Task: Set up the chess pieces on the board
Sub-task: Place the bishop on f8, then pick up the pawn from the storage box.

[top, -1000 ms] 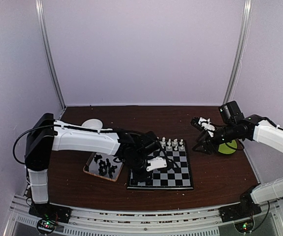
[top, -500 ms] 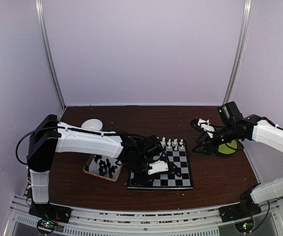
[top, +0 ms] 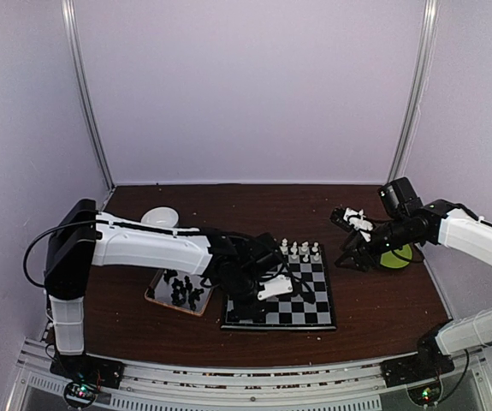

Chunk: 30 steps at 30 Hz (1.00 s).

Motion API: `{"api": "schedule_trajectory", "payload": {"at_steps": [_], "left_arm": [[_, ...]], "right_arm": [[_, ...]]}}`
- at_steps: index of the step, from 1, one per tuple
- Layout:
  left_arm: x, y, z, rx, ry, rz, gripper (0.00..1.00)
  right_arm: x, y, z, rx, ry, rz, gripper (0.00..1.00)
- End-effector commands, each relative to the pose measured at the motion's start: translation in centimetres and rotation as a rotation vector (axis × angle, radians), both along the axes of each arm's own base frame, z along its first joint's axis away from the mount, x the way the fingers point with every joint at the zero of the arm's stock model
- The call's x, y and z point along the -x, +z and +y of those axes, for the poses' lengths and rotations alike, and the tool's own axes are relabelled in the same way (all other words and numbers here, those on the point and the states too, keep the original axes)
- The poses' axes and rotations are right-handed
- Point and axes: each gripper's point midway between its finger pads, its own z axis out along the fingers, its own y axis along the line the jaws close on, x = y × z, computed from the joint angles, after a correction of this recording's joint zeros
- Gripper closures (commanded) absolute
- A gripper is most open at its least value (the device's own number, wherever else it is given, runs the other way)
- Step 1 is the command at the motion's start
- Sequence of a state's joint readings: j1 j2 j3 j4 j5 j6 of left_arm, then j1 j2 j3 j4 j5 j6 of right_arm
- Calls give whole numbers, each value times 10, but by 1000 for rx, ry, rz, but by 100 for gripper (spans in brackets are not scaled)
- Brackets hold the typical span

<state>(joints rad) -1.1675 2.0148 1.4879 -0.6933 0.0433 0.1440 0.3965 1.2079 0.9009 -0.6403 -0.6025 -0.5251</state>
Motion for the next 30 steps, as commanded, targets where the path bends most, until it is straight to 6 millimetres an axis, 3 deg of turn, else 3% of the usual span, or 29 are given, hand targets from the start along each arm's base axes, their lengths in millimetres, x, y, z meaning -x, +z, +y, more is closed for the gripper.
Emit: {"api": "schedule_trajectory", "payload": {"at_steps": [1,5,10,14,20,23,27,30], "left_arm": [[-27,74,-14,180,73,-134,57],[-53,123,11,287,203,-197,56],[-94,139,79,284,460,-215,56],[-120,123,146,215,680,-214,53],[-136,92,221,157,944,-150,50],[-136,74,241,129,1013,-105,54],[-135,50,252,66,1050,-55,63],[-133,34,256,11,1058,-38,65]], "right_arm": [[-4,7,-1,5,-4,-18,45],[-5,6,-1,8,-3,-19,45],[-6,5,-2,18,-5,-20,45],[-5,4,-3,25,-1,-21,45],[-4,1,-4,35,4,-19,45],[-5,0,-4,39,5,-16,45],[-4,-2,-4,46,8,-7,45],[-4,-3,-5,52,8,-6,45]]}}
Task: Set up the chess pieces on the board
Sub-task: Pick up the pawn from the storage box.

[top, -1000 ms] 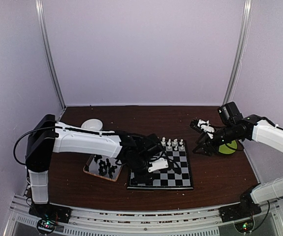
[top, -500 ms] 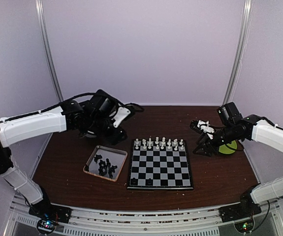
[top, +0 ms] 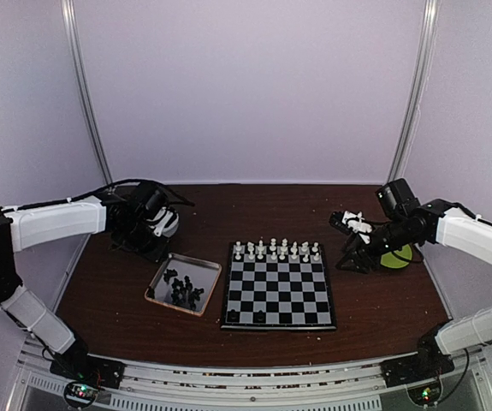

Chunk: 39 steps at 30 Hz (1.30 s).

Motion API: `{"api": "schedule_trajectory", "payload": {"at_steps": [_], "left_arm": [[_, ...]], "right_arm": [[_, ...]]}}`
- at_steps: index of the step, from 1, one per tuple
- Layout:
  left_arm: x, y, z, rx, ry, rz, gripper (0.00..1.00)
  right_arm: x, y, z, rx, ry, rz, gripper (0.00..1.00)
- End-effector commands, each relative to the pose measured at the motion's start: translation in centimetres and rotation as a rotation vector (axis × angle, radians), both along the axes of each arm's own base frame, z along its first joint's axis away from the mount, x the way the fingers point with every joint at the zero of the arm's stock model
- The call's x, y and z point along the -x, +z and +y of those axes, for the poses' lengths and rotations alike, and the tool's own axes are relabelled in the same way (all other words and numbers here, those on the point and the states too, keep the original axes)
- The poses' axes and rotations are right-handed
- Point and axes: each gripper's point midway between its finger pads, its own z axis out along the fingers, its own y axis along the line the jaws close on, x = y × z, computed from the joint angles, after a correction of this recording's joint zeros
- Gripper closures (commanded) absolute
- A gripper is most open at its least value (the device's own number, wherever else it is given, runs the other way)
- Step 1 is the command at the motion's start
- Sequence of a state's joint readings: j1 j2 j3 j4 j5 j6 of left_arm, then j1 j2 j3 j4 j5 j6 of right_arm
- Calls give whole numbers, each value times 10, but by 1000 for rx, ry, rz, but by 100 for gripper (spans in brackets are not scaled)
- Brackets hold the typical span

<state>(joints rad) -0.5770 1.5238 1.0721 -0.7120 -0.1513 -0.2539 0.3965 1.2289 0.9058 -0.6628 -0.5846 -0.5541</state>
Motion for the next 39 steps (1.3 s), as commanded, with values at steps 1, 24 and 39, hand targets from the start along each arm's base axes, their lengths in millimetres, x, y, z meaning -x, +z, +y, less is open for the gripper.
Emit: {"api": "schedule_trajectory", "payload": {"at_steps": [1,24,39], "left_arm": [[1,-20,-1,-9,26,56,66],[2,-70,-3,-88,-15,171,74],[6,-64,-10,-61,-65,187,94]], "right_arm": [[-4,5,-2,15,-4,-18,46],[-5,-6,-3,40,0,15,46],[-5,-11,-3,57,5,34,46]]}}
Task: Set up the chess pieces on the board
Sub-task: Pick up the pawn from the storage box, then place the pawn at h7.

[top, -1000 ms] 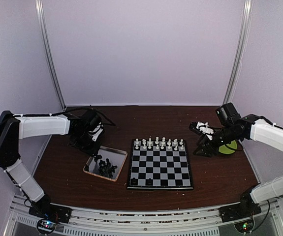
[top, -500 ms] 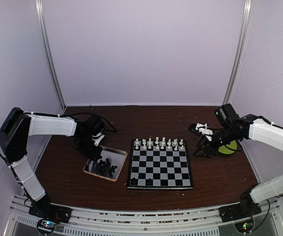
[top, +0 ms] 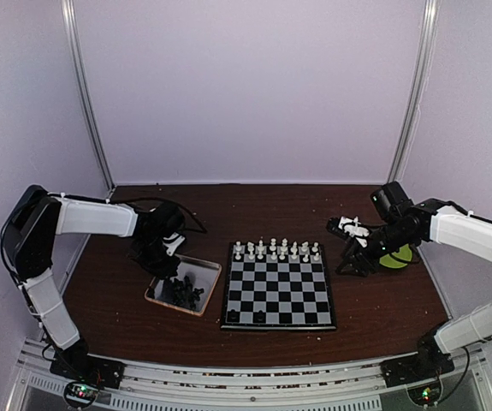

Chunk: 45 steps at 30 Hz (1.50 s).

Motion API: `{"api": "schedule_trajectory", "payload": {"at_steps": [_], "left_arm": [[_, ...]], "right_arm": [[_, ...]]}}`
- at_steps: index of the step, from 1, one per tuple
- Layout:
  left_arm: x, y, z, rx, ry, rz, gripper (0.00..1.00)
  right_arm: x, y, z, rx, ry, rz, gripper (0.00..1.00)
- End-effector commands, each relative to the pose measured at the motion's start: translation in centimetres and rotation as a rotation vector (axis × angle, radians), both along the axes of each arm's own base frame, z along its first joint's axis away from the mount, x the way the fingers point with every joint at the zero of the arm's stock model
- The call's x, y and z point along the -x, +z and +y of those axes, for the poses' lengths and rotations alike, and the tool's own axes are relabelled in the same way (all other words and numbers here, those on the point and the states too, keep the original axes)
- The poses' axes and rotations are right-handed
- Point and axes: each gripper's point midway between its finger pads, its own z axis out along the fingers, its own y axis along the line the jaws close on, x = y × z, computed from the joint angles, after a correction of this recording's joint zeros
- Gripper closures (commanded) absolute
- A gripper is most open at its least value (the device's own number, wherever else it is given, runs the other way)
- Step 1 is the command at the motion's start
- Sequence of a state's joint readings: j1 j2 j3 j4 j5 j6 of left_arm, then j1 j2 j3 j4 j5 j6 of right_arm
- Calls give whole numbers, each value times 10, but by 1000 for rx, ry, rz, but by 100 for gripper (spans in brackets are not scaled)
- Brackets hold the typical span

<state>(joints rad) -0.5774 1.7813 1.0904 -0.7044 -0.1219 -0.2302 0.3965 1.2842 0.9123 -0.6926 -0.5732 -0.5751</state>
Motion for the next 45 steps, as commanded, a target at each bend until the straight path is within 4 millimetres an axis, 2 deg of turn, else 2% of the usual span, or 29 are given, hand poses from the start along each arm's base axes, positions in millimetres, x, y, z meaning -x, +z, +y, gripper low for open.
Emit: {"api": "schedule_trajectory", "payload": {"at_steps": [1,9,13,16,18,20,22,24,27,33,40,45], "left_arm": [[0,18,-8,54,-34,-20,95],[18,49,-2,85,-48,-21,96],[23,68,-24,211,-111,-31,96],[26,81,-53,306,-199,-55,95],[33,95,-85,382,-312,-86,95],[53,109,-126,465,-456,-101,94],[65,116,-154,500,-544,-111,94],[71,114,-173,495,-594,-108,94],[75,100,-187,460,-625,-78,94],[79,71,-196,349,-672,-30,94],[85,55,-208,315,-722,2,94],[90,43,-206,270,-748,29,94]], "right_arm": [[-6,7,-1,13,-4,-23,46],[-6,5,0,18,1,-14,46],[-6,5,1,20,6,-16,46],[-6,5,2,23,9,-14,46],[-5,5,2,23,9,-14,46],[-5,5,2,24,9,-14,46],[-5,5,1,26,8,-16,46],[-5,4,1,27,8,-16,46],[-5,4,2,28,10,-14,46],[-4,3,1,31,11,-12,47],[-4,1,0,38,12,-9,47],[-4,0,1,40,14,-4,47]]}}
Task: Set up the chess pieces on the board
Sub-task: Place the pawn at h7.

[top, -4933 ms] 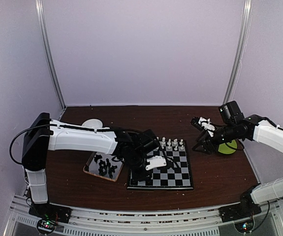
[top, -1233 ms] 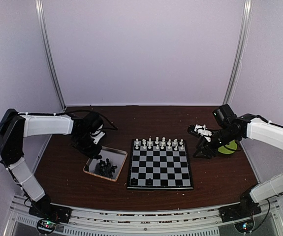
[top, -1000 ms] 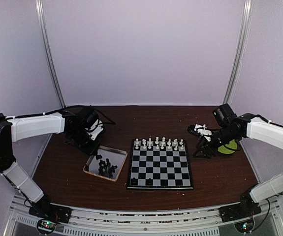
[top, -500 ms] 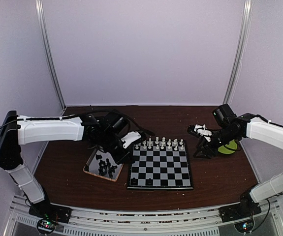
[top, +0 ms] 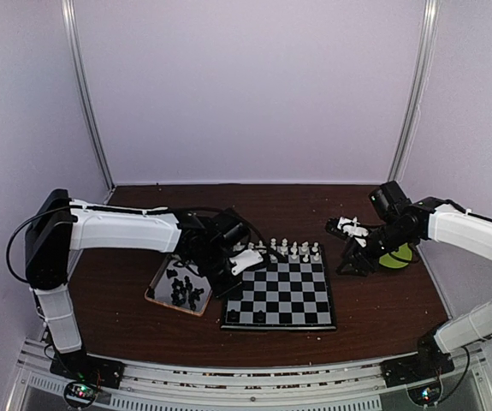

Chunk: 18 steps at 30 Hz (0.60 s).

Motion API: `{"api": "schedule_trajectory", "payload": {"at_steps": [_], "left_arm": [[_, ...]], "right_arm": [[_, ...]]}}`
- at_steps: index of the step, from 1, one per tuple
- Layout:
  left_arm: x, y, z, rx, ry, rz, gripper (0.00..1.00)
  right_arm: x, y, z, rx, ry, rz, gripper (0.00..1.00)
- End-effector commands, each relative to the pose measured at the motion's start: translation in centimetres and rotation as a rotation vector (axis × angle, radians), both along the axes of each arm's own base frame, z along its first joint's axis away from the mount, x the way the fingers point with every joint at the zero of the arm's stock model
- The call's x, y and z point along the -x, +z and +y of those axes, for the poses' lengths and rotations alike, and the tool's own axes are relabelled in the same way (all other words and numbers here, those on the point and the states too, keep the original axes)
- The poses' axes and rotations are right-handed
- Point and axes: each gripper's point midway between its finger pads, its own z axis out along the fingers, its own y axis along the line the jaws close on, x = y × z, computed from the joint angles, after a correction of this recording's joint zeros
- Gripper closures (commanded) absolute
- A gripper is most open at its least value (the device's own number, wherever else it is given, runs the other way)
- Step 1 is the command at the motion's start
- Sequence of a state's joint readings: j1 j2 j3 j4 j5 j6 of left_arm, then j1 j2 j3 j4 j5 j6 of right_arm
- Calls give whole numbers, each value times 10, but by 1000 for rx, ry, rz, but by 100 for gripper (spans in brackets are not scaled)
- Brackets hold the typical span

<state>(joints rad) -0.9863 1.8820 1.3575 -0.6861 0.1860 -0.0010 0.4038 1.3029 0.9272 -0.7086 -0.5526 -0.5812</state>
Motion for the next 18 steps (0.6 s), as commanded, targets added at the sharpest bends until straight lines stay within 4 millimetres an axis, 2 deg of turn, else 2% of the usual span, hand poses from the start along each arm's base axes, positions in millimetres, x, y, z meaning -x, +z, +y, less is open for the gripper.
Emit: {"api": "schedule_trajectory", "payload": {"at_steps": [1,18], "left_arm": [[0,-5,-1,-42,-39,-20,93],[6,-25,8,-112,-59,1,92]], "right_arm": [[-3,3,1,14,12,-11,47],[-2,0,2,24,18,3,47]]}}
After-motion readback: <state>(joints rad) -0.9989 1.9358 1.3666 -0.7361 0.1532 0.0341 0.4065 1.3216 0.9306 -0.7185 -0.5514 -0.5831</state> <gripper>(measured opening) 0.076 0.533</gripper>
